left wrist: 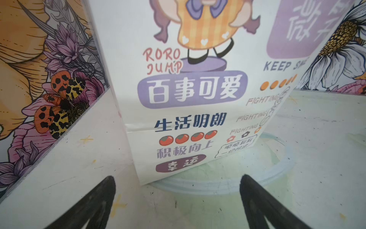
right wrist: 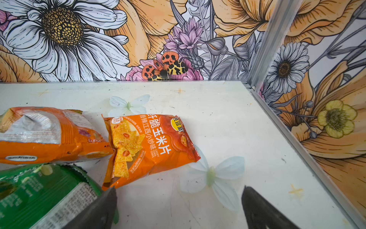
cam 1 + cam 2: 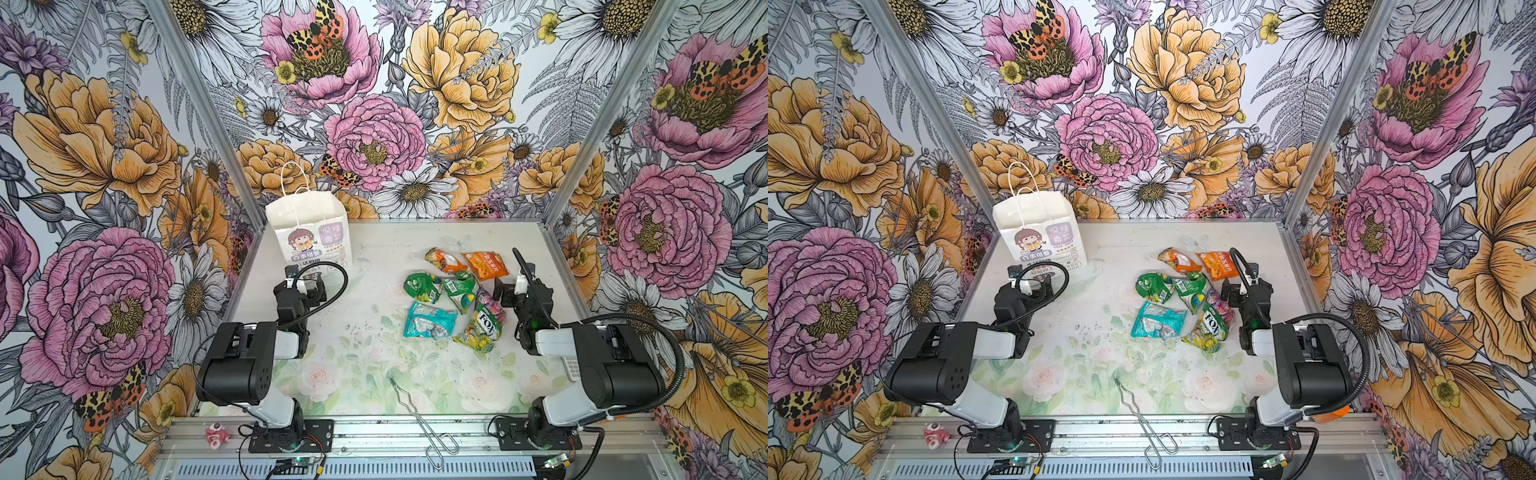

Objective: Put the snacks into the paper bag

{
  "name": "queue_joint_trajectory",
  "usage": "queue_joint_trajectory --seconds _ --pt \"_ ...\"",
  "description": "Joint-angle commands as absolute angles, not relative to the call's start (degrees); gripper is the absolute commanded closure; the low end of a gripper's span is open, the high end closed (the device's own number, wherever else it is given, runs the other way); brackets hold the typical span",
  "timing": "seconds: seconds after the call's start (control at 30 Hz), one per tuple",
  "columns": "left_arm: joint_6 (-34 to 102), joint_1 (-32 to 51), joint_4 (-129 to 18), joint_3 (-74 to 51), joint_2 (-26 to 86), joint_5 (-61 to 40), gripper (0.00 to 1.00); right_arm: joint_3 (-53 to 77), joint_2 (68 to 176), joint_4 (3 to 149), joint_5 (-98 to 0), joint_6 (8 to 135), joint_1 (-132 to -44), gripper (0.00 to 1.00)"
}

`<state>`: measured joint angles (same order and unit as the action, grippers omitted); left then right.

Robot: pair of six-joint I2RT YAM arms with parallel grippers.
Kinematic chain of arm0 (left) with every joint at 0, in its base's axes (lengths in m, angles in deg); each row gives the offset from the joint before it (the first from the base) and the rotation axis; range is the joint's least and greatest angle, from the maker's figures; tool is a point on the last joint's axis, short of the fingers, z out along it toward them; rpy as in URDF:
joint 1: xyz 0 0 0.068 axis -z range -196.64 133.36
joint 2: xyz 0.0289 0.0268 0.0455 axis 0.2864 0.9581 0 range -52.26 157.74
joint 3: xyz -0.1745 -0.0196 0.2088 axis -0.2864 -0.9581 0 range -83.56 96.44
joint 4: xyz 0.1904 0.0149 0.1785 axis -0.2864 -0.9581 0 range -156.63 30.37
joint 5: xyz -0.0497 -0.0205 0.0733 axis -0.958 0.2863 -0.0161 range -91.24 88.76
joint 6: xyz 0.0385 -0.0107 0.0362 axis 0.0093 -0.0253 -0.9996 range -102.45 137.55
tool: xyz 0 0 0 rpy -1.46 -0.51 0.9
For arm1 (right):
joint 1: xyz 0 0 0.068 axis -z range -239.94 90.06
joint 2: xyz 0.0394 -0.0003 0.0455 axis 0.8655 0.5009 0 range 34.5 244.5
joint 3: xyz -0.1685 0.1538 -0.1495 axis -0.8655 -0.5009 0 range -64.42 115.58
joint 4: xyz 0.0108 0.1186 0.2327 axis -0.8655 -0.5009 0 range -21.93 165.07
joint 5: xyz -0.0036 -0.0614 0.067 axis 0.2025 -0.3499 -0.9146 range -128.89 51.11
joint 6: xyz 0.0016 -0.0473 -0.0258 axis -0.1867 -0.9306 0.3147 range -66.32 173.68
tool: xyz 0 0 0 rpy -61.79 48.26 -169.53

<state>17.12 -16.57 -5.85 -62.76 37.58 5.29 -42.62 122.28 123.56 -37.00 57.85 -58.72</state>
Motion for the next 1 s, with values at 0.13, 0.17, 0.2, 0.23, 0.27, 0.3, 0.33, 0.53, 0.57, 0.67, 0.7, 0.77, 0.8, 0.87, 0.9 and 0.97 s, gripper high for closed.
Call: queue_joint_trajectory --seconds 0.13,0.17,0.2,0.23,0.27,0.3,0.33,0.53,0.57,0.67,0.7,0.77,0.8,0.87,0.9,0.97 --pt "16.8 -16.7 -5.5 -61.8 36.8 4.3 0.01 -41.6 122.6 124.1 -36.4 57.7 -58.3 0.0" --pt "16.7 -16.7 -5.5 -61.8 36.8 4.4 0.01 -41.6 122.6 124.0 -36.3 57.8 -58.3 0.0" --pt "16.7 -16.6 -5.5 -61.8 36.8 4.5 0.01 -41.6 122.6 124.1 -36.3 57.7 -58.3 0.0" --pt "16.7 -16.6 -5.5 -61.8 36.8 4.4 0.01 -41.6 122.6 124.1 -36.3 57.7 -58.3 0.0" --pt "16.7 -16.7 -5.5 -61.8 36.8 4.4 0.01 -41.6 122.6 124.0 -36.3 57.7 -58.3 0.0" --pt "16.8 -16.7 -5.6 -61.8 36.8 4.4 0.01 -41.6 122.6 124.0 -36.4 57.7 -58.3 0.0" --pt "16.8 -16.7 -5.6 -61.8 36.9 4.4 0.01 -41.5 122.6 124.0 -36.4 57.8 -58.3 0.0" --pt "16.8 -16.7 -5.6 -61.8 36.8 4.4 0.01 -41.5 122.6 124.0 -36.3 57.8 -58.3 0.0" --pt "16.7 -16.7 -5.5 -61.8 36.8 4.4 0.01 -41.5 122.6 124.0 -36.3 57.9 -58.3 0.0" --pt "16.7 -16.6 -5.5 -61.8 36.8 4.3 0.01 -41.5 122.6 124.0 -36.5 57.9 -58.3 0.0" --pt "16.8 -16.7 -5.5 -61.8 36.8 4.4 0.01 -41.5 122.6 124.0 -36.4 57.9 -58.3 0.0" --pt "16.8 -16.7 -5.5 -61.8 36.8 4.3 0.01 -41.5 122.6 124.0 -36.4 57.9 -58.3 0.0" --pt "16.8 -16.8 -5.5 -61.8 36.8 4.1 0.01 -41.5 122.6 124.0 -36.4 57.9 -58.3 0.0" --pt "17.0 -17.0 -5.5 -61.8 36.8 3.9 0.01 -41.5 122.6 124.0 -36.5 57.9 -58.3 0.0" --pt "17.0 -16.9 -5.5 -61.8 36.8 3.9 0.02 -41.5 122.6 124.0 -36.5 57.9 -58.3 0.0" --pt "17.0 -16.9 -5.5 -61.8 36.8 3.9 0.01 -41.6 122.6 124.0 -36.4 57.9 -58.3 0.0"
